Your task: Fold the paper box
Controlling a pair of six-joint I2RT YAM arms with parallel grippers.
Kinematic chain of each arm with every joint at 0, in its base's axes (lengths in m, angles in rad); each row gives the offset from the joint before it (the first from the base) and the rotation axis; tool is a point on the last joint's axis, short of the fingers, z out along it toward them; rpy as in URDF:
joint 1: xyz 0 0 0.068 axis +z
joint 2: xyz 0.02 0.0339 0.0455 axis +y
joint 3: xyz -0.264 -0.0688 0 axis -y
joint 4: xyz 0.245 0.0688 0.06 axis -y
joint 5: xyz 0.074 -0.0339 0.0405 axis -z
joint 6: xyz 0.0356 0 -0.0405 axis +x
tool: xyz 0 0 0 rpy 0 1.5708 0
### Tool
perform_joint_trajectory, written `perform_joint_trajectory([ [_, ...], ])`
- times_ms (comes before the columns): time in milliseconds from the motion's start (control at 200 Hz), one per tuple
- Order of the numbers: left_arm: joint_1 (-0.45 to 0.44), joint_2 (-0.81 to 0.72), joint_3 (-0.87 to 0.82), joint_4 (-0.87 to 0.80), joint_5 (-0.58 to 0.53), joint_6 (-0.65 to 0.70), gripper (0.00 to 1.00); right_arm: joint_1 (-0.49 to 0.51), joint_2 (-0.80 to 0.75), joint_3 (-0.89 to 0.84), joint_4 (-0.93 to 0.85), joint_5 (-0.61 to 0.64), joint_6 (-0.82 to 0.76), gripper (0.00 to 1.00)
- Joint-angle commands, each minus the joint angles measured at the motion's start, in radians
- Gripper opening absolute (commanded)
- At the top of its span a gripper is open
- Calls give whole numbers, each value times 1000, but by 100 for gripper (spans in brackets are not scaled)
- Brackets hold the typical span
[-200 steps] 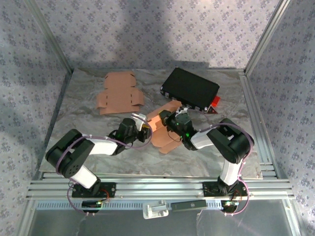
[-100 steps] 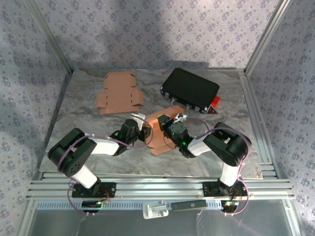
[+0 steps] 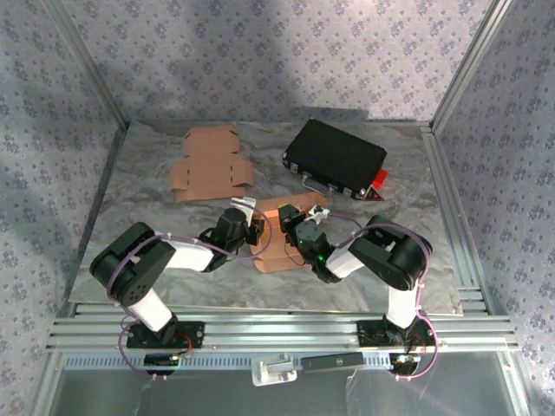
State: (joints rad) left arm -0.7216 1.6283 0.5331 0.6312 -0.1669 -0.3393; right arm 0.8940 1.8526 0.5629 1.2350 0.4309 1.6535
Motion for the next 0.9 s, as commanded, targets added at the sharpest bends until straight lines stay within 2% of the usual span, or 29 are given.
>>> perform_joint_trajectory([
  [0,-19,28,62,-20,-64,-34,21,31,26,8,-53,12,31,0],
  [425,-76,92,129,-94,-219,-73,1,52,47,19,-55,46,79,0],
  [530,-84,106,137,-99,-233,-78,2,51,45,18,-61,49,91,0],
  [650,-85,120,133,-78,-234,-80,9,52,37,17,-71,49,100,0],
  [900,-83,151,145,-52,-227,-75,12,41,34,7,-66,34,110,0],
])
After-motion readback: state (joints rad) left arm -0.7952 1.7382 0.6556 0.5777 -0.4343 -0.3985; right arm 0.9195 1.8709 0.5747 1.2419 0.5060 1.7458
